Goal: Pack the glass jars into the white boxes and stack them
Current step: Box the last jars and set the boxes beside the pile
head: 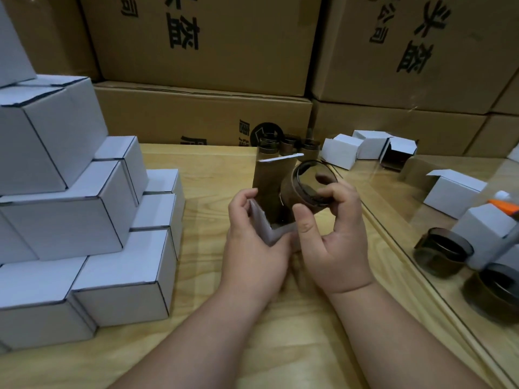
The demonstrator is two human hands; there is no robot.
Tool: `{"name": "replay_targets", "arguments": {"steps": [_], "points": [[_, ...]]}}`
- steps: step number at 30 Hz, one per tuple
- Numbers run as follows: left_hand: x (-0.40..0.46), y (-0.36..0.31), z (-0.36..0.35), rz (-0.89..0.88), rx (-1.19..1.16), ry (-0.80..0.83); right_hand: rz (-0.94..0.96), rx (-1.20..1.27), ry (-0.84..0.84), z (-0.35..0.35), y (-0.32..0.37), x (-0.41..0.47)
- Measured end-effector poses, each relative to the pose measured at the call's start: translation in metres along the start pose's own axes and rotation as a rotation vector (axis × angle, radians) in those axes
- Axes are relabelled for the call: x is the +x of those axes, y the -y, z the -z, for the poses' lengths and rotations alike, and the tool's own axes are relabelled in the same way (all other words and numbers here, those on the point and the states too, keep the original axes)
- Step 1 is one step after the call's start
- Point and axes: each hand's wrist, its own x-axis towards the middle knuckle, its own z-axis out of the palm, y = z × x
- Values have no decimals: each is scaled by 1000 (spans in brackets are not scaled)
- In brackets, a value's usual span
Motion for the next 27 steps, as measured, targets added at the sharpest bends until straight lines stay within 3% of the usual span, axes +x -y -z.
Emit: {"name": "replay_targets", "arguments": {"steps": [20,27], "points": [[3,10,-1,-34,-18,-19,-92,-133,130,-6,-1,2],[2,8,-1,-27,-2,20,-180,-155,264,-7,-4,0]]}}
